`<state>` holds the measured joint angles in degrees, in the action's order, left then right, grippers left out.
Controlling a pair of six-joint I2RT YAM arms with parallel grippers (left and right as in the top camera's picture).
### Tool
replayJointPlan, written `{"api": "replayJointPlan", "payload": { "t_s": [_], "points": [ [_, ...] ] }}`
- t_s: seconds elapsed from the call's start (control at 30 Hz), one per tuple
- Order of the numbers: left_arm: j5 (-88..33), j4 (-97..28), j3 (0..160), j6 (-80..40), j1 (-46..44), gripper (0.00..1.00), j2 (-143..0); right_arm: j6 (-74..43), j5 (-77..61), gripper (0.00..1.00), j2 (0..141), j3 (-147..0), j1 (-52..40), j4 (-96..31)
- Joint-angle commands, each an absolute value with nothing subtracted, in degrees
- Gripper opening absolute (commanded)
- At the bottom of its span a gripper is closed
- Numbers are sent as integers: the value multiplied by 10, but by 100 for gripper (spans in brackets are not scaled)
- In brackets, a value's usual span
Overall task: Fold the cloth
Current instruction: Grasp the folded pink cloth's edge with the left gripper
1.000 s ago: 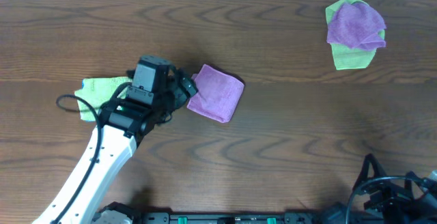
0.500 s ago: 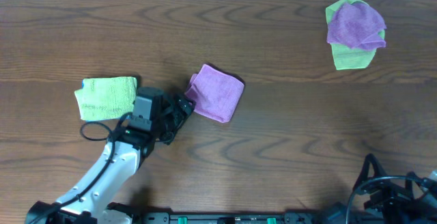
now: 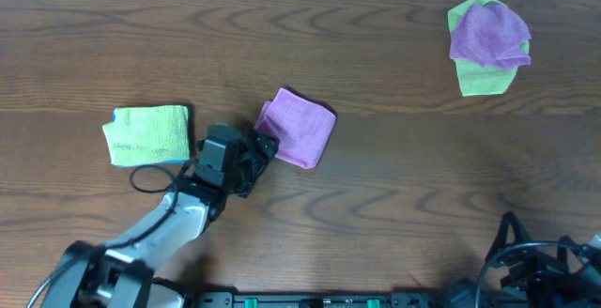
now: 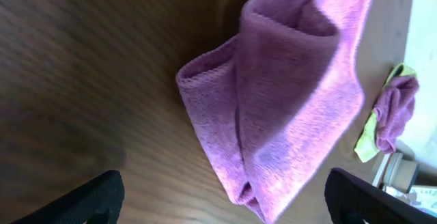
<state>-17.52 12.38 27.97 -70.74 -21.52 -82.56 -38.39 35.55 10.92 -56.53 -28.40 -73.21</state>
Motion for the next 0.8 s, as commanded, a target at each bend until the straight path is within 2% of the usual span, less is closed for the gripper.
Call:
{"api": "replayJointPlan", "payload": {
  "t_s": [0.0,0.6,0.77],
  "points": [
    [-161,146,279,-730,-219,95,-853,-389,362,99,108,-564,-280,-733],
    [-157,270,279,-750,-219,96,-957,-389,362,99,108,-564,-280,-733],
    [-145,273,279,-750,-220,100,-970,-389,362,99,108,-564,-280,-733]
  ]
}}
